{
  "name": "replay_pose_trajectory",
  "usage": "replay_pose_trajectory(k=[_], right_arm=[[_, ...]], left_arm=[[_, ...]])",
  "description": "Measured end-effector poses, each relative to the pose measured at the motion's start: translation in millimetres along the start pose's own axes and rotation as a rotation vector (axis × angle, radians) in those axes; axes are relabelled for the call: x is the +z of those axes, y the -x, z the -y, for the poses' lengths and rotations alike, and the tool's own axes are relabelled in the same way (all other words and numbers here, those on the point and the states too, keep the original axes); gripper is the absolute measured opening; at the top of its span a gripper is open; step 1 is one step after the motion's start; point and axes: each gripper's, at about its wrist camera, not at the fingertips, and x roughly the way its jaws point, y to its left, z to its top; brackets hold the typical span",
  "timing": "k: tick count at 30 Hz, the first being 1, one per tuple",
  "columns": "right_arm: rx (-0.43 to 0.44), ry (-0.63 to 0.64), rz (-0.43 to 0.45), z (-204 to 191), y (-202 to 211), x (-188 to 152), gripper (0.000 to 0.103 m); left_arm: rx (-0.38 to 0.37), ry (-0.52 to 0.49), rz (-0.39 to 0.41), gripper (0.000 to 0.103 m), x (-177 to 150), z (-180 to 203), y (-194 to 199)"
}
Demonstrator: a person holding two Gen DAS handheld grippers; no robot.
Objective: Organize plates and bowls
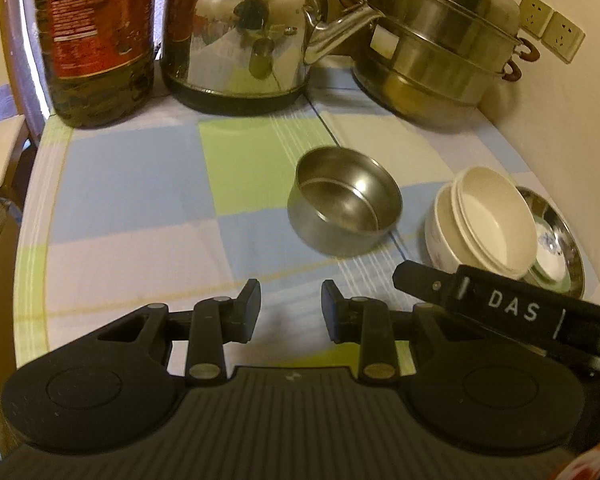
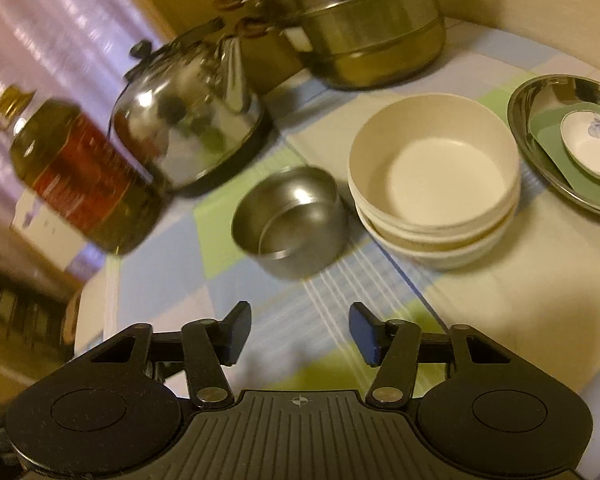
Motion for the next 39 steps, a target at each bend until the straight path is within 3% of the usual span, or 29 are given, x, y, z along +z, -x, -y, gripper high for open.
replay_pose_trajectory(k=[7,17,29,39], right_arm=[[-0.035,-0.105,0.057,-2.6,-27.2,7.7,0.043],[-0.078,-0.165,0.111,-5.1,-52.9,16.0,0.04],[-0.152,-0.162,0.12,-5.6,-73.9,20.8,0.033],[-0.188,-0.119,0.111,-5.1,-82.3,21.3,0.019]], left_arm=[[-0.037,0.0,0.02,0.029,22.7,-8.9,-24.8],[-0.088,-0.013,0.012,0.026,44.2,-11.8,-63.1],[-0.145,-0.041,0.002,0.025,57.9,-16.2,-93.6],[-0.16,-0.059,-0.012,0.016,58.2,-10.7,-105.5]])
